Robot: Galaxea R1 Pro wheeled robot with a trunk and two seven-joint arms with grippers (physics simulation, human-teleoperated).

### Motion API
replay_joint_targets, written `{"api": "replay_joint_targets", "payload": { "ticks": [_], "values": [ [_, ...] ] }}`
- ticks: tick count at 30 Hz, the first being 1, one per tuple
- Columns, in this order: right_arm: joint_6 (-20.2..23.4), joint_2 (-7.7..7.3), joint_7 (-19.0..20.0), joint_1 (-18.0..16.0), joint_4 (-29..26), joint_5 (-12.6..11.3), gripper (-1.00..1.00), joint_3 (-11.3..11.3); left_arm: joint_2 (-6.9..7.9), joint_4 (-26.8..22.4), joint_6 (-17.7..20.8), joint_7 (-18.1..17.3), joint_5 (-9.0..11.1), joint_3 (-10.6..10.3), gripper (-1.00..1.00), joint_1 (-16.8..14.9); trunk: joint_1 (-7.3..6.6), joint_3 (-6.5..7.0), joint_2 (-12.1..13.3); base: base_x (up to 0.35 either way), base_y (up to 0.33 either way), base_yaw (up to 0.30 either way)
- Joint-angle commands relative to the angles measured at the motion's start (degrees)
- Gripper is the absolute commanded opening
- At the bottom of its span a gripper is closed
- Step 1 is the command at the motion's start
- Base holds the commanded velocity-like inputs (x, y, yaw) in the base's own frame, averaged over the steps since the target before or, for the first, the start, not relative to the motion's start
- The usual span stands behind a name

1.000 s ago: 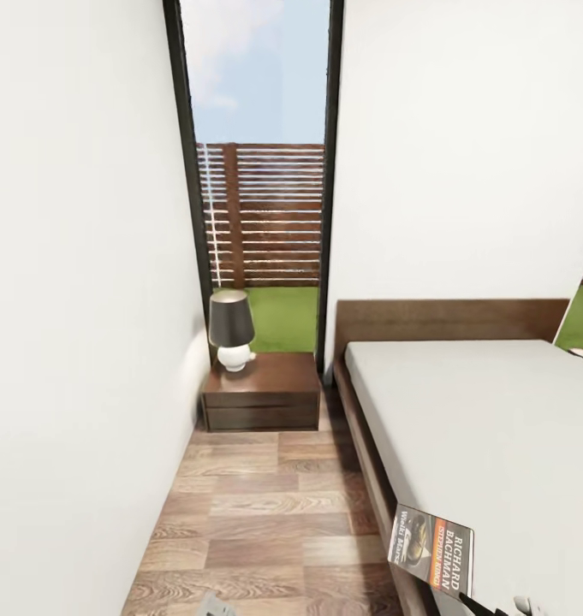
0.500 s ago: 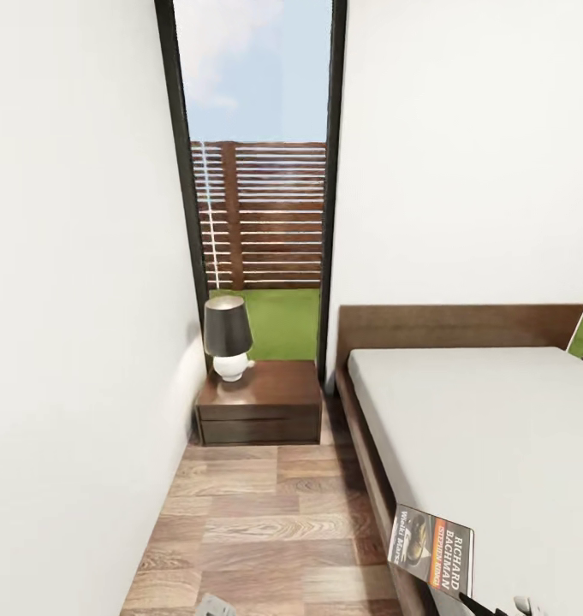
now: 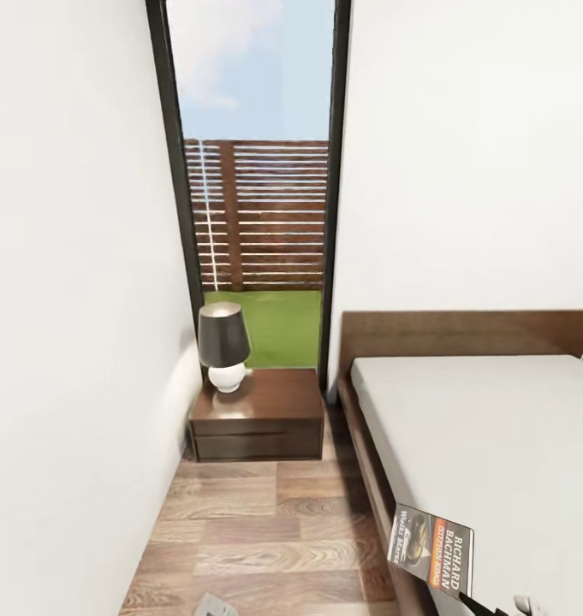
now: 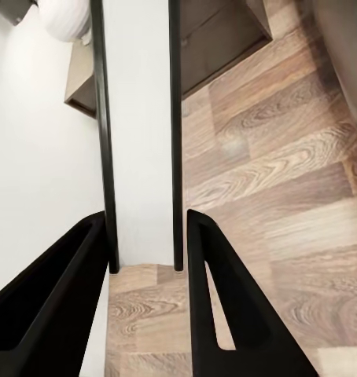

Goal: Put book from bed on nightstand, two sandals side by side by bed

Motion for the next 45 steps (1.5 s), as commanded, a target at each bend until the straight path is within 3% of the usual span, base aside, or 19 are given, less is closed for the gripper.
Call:
{"api": "replay_joint_targets", "payload": {
  "ticks": [1, 17, 45],
  "values": [
    [-0.1, 0.0, 0.2, -0.1, 0.0, 0.2, -1.0, -0.6, 0.0, -0.1, 0.2, -0.3, -0.4, 0.5, 1.0, 0.0, 0.03, -0.07, 0.0, 0.312, 0.0, 0.0],
    [-0.1, -0.03, 0.1, -0.1, 0.0, 0.3, -1.0, -0.6, 0.0, -0.1, 0.3, -0.3, -0.4, 0.5, 1.0, 0.0, 0.03, -0.07, 0.0, 0.312, 0.009, 0.0],
    [-0.1, -0.02, 0.2, -0.1, 0.0, 0.3, -1.0, -0.6, 0.0, -0.1, 0.3, -0.2, -0.4, 0.5, 1.0, 0.0, 0.03, -0.07, 0.0, 0.309, 0.118, 0.0]
  ]
}}
